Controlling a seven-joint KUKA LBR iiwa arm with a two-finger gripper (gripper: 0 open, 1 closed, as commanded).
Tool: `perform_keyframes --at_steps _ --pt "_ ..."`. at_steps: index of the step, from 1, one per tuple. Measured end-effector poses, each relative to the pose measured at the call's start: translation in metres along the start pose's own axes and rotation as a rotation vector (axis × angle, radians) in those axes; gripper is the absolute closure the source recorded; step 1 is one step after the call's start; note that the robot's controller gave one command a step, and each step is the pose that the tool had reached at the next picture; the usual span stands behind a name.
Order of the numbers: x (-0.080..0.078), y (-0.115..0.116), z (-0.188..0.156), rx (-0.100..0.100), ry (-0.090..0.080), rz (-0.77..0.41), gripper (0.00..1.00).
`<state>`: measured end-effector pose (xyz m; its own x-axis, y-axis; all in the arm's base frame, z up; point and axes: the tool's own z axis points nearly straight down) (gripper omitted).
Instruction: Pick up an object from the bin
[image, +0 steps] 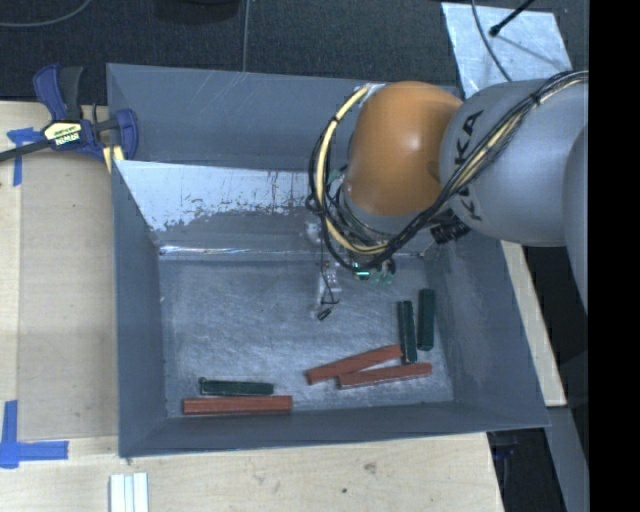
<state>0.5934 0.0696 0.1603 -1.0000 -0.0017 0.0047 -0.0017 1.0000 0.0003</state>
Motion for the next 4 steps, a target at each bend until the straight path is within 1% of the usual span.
perform_keyframes --at_steps 1,2,3,4 --pt "0.063 -0.059 0.092 0.001 -0.003 -0.203 0.00" --pt "0.110 -0.057 0.060 0.001 -0.004 -0.140 0.00" --pt "0.111 -0.104 0.061 0.002 -0.003 0.041 0.00" --pt "0.108 -0.118 0.090 0.001 -0.012 -0.140 0.00"
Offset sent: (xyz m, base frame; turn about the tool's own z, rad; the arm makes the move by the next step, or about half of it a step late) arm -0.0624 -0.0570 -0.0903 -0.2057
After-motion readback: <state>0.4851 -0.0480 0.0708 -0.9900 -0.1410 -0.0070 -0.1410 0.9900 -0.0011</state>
